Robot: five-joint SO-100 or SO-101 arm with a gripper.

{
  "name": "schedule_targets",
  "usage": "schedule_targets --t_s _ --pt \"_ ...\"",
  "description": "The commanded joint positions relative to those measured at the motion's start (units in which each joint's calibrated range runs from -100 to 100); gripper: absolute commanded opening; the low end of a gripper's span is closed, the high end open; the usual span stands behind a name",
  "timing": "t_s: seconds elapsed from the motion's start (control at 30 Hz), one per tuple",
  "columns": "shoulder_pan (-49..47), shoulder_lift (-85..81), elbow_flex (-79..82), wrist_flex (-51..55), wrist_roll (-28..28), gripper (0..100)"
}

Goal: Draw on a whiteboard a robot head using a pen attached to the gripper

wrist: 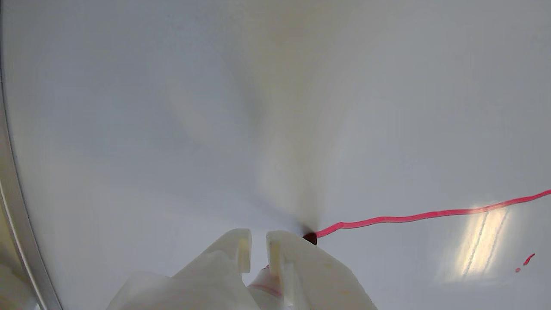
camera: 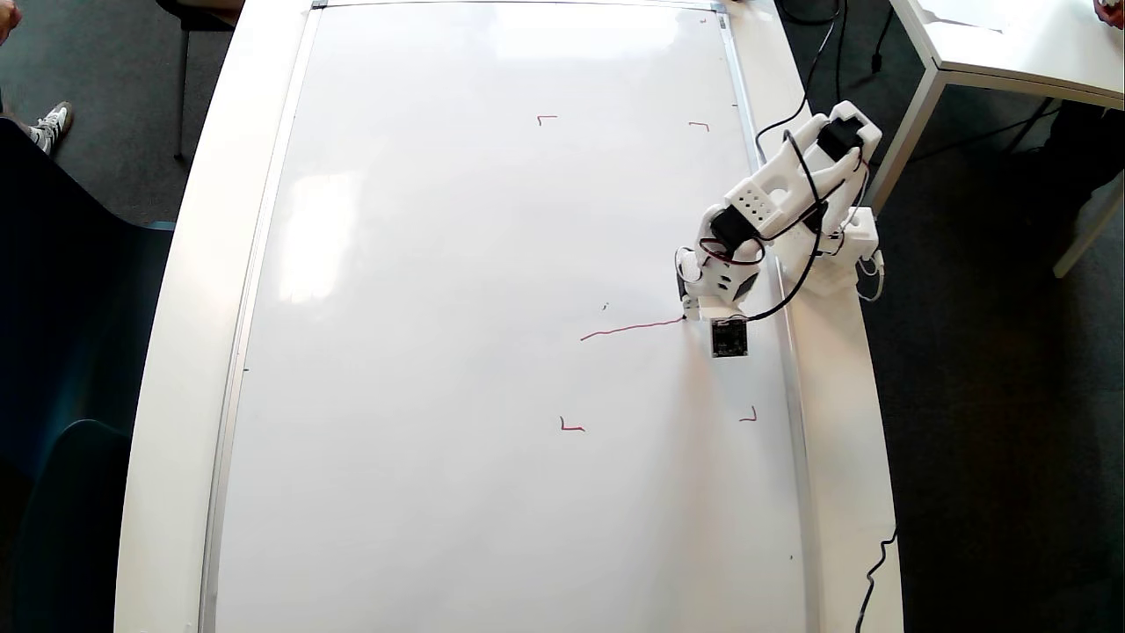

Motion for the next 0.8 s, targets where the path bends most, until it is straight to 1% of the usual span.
schedule_targets --t_s 0.0,0.33,0.47,0.77 --pt "0.06 -1.72 1.88 0.09 -1.08 1" --pt "0.65 -1.55 3.24 0.00 -1.50 1" --pt "3.74 -1.55 3.33 0.00 -1.50 1" --pt "14.86 -2.22 9.51 0.00 -1.02 1"
